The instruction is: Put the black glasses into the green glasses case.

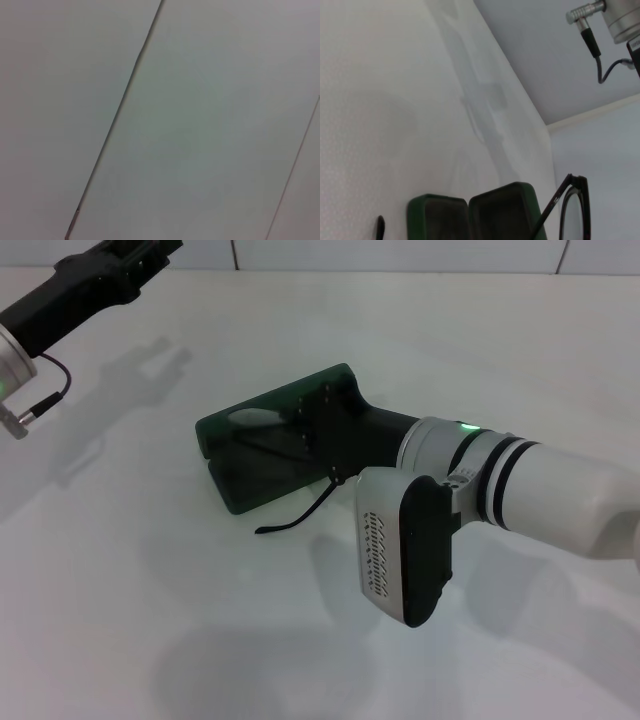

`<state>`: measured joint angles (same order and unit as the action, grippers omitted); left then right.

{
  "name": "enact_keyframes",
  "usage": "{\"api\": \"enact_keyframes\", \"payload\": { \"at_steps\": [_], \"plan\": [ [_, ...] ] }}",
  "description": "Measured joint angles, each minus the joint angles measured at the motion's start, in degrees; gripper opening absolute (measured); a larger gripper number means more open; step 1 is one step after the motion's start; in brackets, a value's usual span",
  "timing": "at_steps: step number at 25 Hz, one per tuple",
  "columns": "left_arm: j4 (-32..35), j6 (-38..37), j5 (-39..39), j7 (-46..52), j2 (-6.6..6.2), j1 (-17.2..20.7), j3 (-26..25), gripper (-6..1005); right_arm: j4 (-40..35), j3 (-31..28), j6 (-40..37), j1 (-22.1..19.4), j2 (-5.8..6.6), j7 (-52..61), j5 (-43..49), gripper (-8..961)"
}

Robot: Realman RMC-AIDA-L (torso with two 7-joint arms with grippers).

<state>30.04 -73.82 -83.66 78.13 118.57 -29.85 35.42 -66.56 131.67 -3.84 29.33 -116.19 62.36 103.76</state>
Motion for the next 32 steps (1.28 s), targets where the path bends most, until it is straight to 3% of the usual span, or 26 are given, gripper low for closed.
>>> {"api": "enact_keyframes", "payload": {
  "at_steps": [9,12,14,20,24,28,32],
  "plan": [
    [-0.22,0.0,-0.02,-0.06,0.0,0.37,0.0,471,0.03,-0.81,0.01,-0.13,0.0,-0.03,-1.61,102],
    [-0.61,-0.01,-0.03,-0.03,-0.25,0.37,0.0,471,-1.69,-3.89,-3.2,-1.08,0.11,0.02,-4.89,102],
    [-0.62,-0.01,-0.02,-0.02,-0.28,0.38,0.0,471,-3.41,-8.97,-9.4,-2.8,0.26,0.03,-7.1,102],
    [-0.79,-0.03,-0.51,-0.24,0.11,0.08,0.1,471,-3.02,-34.56,-41.11,-5.69,0.31,4.11,-16.84,102],
    [-1.15,-0.17,-2.35,0.1,0.13,-0.46,1.76,471,10.21,-52.98,-60.27,-0.39,0.65,9.1,-24.45,102],
    [-1.28,-0.13,-3.65,1.36,-0.64,-1.85,9.76,470,27.41,-70.66,-75.49,7.03,2.19,11.19,-27.23,102],
    [-1.18,-0.69,-5.88,3.14,-1.11,-4.36,18.56,470,34.53,-78.49,-79.65,9.4,3.04,11.51,-27.5,102]
  ]
}}
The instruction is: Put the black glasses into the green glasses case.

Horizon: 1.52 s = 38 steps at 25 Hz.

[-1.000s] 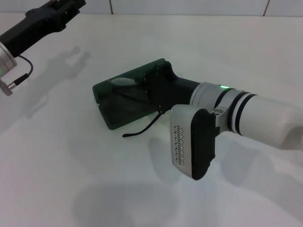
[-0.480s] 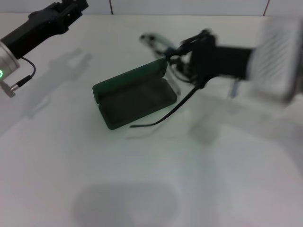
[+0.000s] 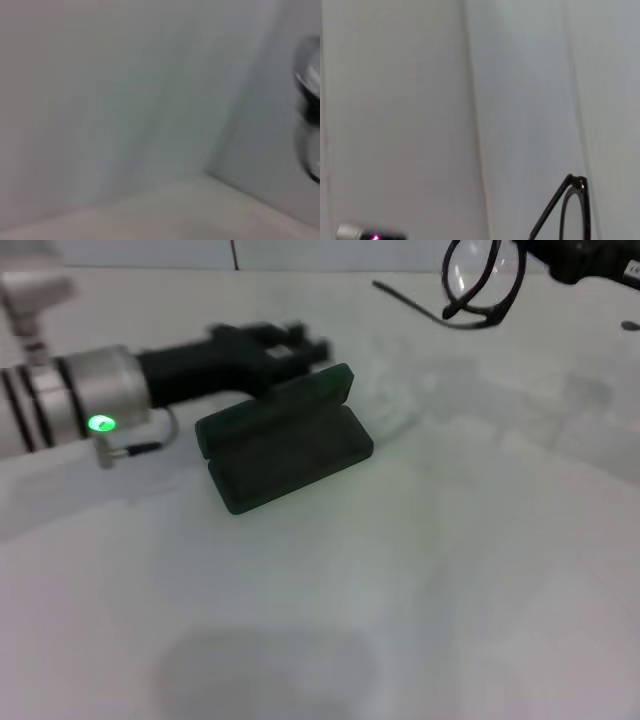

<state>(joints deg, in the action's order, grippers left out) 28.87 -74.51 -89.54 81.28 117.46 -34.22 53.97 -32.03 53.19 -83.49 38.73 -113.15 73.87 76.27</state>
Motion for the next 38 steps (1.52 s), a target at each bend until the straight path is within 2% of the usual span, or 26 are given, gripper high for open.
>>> {"api": "enact_keyframes", "payload": {
  "at_steps": [3,8,15,20,26,29,34,38],
  "plan": [
    [0.35,-2.21,-0.99,0.84,0.13,-2.56,7.32,470,0.06,-0.66,0.9,-0.01,-0.61,0.05,-0.04,101],
    [0.92,-6.72,-1.37,0.9,0.57,-5.15,10.74,471,0.31,-0.23,4.15,0.42,-0.74,2.7,2.53,101],
    [2.74,-13.72,1.16,0.19,0.24,-5.05,10.41,472,0.93,0.43,5.76,0.04,-0.64,3.57,4.56,101],
    [2.86,-14.12,3.22,-0.32,0.08,-5.08,9.6,471,1.37,3.94,5.97,1.24,-1.24,3.6,8.54,101],
    [2.87,-14.05,4.22,-0.08,0.05,-5.27,8.97,470,1.49,8.33,6.46,1.77,-1.29,3.63,9.35,101],
    [2.87,-13.7,4.8,-0.02,0.04,-4.92,8.63,471,1.39,8.14,6.15,1.6,-1.31,3.64,9.46,101],
    [2.27,-13.57,4.86,0.03,0.05,-3.92,4.79,471,1.08,7.55,3.41,1.08,-0.49,4.53,9.42,100],
    [2.21,-13.55,4.99,0.08,0.2,-3.47,4.01,472,1.14,8.39,1.6,1.56,0.05,5.93,11.85,100]
  ]
}}
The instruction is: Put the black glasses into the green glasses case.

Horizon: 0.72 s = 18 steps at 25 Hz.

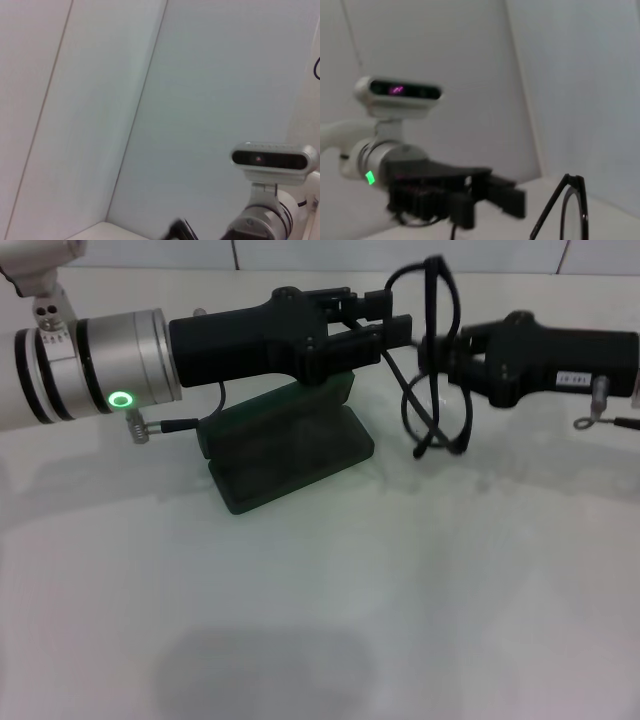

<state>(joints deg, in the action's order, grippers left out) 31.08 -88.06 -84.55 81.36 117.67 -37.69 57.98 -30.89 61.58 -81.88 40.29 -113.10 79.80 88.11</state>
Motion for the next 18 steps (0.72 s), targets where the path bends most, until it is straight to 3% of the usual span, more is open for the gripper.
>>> {"api": "enact_keyframes", "payload": {
  "at_steps": [10,18],
  "plan": [
    [-0.05,0.86,0.03,-0.38,0.37,-0.31,-0.12,472,0.34,0.04,-5.24,2.28,-0.01,2.26,5.28,100],
    [-0.05,1.56,0.04,-0.45,0.54,-0.5,-0.16,472,0.0,-0.96,-1.83,1.41,0.11,2.16,4.96,100]
  ]
}}
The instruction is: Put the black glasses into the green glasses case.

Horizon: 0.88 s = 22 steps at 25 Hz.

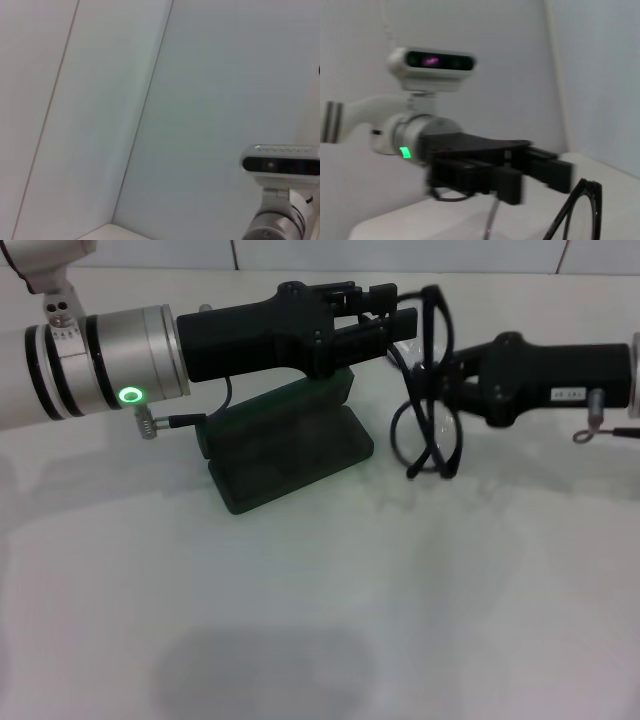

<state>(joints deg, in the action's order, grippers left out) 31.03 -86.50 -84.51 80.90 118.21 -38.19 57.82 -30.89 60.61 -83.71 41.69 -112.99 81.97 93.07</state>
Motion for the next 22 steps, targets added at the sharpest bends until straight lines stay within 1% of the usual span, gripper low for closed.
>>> {"api": "enact_keyframes", "payload": {
  "at_steps": [6,12,17,22],
  "plan": [
    [0.22,0.0,0.54,-0.47,0.29,0.33,0.01,471,-0.18,-3.32,3.34,-1.1,-0.03,-0.6,-0.18,100],
    [-0.01,-0.36,3.6,-1.79,0.48,1.48,-0.02,471,-0.78,-4.87,4.85,-1.87,0.19,-0.73,-0.15,99],
    [-0.06,-0.56,7.03,-3.23,0.85,2.91,-0.08,471,-1.02,-3.9,4.65,-1.94,0.19,-0.82,0.75,99],
    [-0.09,-0.59,9.39,-3.36,0.92,3.91,-0.08,471,-1.02,-3.87,4.43,-1.88,0.04,-0.76,1.69,99]
  ]
}}
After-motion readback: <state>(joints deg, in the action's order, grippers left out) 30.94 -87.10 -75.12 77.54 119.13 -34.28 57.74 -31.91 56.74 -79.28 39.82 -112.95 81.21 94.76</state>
